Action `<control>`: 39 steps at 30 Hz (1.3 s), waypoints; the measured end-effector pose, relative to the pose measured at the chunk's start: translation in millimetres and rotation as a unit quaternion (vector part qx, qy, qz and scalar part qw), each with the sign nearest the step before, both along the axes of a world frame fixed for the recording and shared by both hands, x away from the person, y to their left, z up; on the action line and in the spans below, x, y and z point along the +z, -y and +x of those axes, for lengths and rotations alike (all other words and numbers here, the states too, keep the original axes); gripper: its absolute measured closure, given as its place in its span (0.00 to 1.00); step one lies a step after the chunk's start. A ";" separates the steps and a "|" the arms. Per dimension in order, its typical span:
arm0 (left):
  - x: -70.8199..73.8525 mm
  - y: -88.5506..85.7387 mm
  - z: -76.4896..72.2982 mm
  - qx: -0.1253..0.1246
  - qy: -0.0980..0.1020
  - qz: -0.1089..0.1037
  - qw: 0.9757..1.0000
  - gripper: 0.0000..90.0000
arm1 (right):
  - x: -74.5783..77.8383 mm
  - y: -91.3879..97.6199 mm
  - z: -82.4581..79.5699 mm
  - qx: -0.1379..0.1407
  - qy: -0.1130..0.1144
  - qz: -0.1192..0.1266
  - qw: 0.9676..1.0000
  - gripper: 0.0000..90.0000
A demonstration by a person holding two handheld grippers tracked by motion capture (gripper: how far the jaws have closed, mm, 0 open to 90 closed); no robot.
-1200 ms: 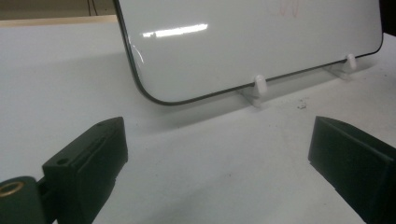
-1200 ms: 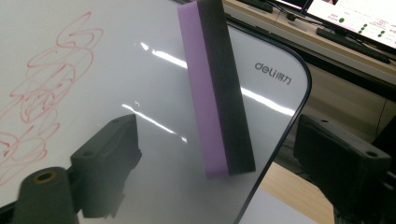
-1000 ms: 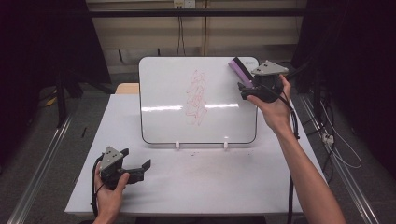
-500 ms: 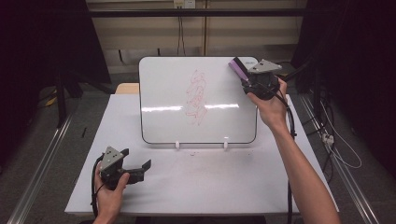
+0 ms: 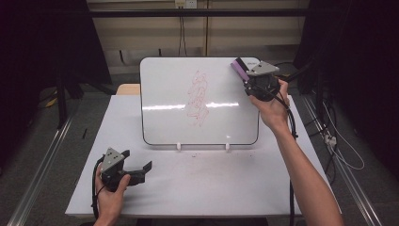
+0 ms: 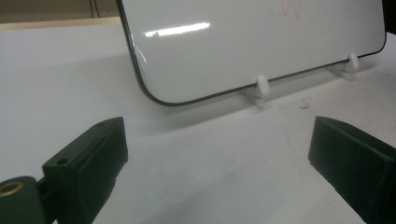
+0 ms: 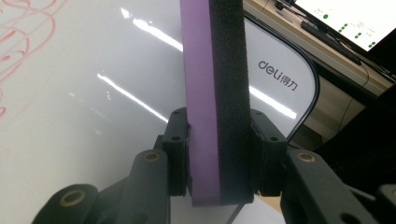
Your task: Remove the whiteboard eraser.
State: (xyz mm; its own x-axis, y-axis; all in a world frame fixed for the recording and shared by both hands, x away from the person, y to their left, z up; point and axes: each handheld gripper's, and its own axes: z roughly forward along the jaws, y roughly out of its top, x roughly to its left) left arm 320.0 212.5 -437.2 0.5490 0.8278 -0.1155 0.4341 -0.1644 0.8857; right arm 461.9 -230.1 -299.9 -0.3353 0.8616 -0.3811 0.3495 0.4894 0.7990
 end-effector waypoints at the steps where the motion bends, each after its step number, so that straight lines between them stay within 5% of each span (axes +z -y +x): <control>1: 0.1 -0.1 0.1 0.000 0.000 -0.001 1.000 0.05 | 0.1 0.6 -0.2 0.001 0.000 0.001 1.000 0.71; 15: 0.6 -0.7 -0.1 0.003 0.000 0.000 1.000 0.05 | 9.6 7.8 -6.5 -0.002 0.022 0.023 0.999 0.72; 30: 1.9 -1.9 -0.2 0.006 0.003 -0.003 1.000 0.05 | -6.3 19.4 -29.8 0.018 0.031 0.075 0.997 0.72; 39: 2.3 -2.0 1.1 0.004 0.004 -0.002 1.000 0.05 | -20.6 19.6 -44.7 0.046 0.036 0.117 0.991 0.73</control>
State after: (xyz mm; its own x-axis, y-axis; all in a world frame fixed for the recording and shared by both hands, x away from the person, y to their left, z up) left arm 321.1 214.5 -434.9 0.5438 0.8315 -0.1134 0.4276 -0.1583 0.8900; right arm 417.2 -249.7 -320.4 -0.3956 0.8965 -0.1996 0.2499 0.3142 0.9159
